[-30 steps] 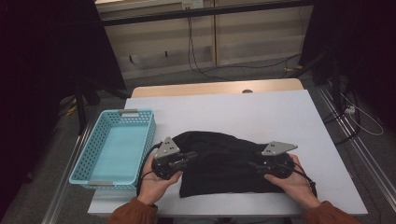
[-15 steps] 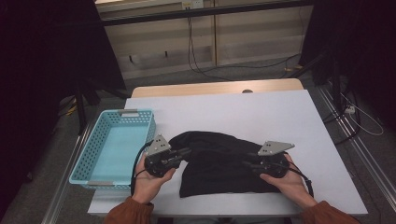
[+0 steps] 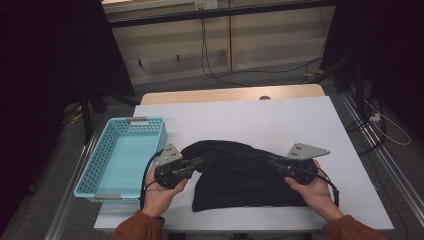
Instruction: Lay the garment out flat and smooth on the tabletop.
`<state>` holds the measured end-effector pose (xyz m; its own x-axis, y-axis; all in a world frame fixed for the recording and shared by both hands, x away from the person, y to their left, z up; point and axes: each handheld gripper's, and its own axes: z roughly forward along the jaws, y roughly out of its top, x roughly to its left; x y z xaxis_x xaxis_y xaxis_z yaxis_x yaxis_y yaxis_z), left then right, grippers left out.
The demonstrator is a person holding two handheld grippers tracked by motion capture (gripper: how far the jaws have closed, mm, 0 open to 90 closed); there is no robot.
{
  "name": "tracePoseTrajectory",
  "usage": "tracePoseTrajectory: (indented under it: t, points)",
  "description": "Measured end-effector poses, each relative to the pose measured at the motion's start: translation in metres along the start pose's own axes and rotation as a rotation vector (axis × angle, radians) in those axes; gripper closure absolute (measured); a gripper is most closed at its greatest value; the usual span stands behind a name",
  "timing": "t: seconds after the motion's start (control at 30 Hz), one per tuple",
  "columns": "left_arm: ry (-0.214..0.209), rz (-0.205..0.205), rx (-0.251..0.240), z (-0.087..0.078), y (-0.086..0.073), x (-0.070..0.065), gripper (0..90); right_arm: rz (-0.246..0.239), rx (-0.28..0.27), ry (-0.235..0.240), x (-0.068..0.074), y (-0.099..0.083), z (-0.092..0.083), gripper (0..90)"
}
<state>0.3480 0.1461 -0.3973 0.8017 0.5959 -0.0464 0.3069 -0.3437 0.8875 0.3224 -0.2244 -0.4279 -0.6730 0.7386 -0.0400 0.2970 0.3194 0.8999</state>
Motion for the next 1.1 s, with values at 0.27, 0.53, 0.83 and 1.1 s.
tracePoseTrajectory:
  t: [0.27, 0.53, 0.83, 1.1]
  points:
    - [0.005, 0.023, -0.031, 0.008, 0.018, -0.007, 85.1, -0.013, -0.049, -0.068, -0.016, 0.022, -0.020, 86.2]
    - [0.018, 0.018, -0.083, 0.012, 0.037, -0.003, 85.2, -0.016, -0.123, -0.114, -0.030, 0.050, -0.036, 86.3]
    - [0.046, 0.018, -0.128, 0.014, 0.063, 0.003, 85.3, -0.056, -0.159, -0.149, -0.040, 0.083, -0.051, 86.4]
    - [0.076, 0.006, -0.191, 0.010, 0.095, 0.014, 85.4, -0.091, -0.192, -0.174, -0.047, 0.118, -0.055, 86.4]
